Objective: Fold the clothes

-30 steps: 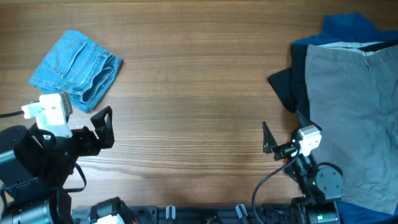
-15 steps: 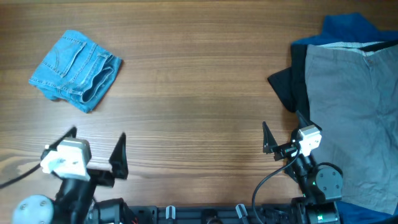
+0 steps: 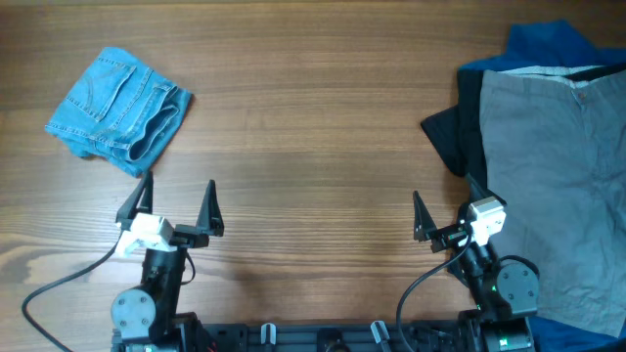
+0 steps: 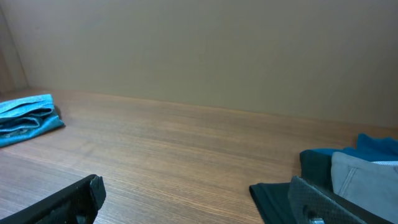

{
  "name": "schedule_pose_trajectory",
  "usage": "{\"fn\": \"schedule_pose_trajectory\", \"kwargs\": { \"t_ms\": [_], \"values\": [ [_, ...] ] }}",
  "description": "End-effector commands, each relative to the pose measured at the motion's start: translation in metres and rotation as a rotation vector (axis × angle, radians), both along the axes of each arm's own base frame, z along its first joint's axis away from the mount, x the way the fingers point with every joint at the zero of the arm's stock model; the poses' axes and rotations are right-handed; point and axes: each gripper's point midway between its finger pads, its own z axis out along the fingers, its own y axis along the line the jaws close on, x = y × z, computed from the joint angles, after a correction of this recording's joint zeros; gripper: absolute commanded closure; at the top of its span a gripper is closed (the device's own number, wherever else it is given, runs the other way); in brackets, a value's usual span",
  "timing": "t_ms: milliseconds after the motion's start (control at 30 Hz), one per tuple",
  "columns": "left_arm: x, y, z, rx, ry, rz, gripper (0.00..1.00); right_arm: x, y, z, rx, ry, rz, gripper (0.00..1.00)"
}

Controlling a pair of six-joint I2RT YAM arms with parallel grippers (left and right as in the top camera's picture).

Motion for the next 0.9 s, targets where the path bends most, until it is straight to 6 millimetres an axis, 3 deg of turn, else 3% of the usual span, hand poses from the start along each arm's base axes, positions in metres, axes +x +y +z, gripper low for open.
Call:
{"fn": "schedule_pose_trajectory", "kwargs": {
  "t_ms": [0,67,133,200,867],
  "values": [
    [0.003,0.005,-0.010,-0.019,0.027,0.028,0.00,-0.001,0.000,0.003,0.019,-0.007,0.005,0.00],
    [0.007,0.008,-0.030,-0.027,0.112,0.042,0.00,-0.001,0.000,0.003,0.019,-0.007,0.005,0.00],
    [0.009,0.008,-0.064,-0.034,0.251,0.044,0.00,-0.001,0.000,0.003,0.019,-0.007,0.005,0.00],
    [0.009,0.010,-0.078,-0.039,0.312,0.056,0.00,-0.001,0.000,0.003,0.019,-0.007,0.005,0.00],
    [0.009,0.009,-0.079,-0.043,0.315,0.051,0.00,0.001,-0.005,0.003,0.019,-0.007,-0.018,0.00]
  ]
}}
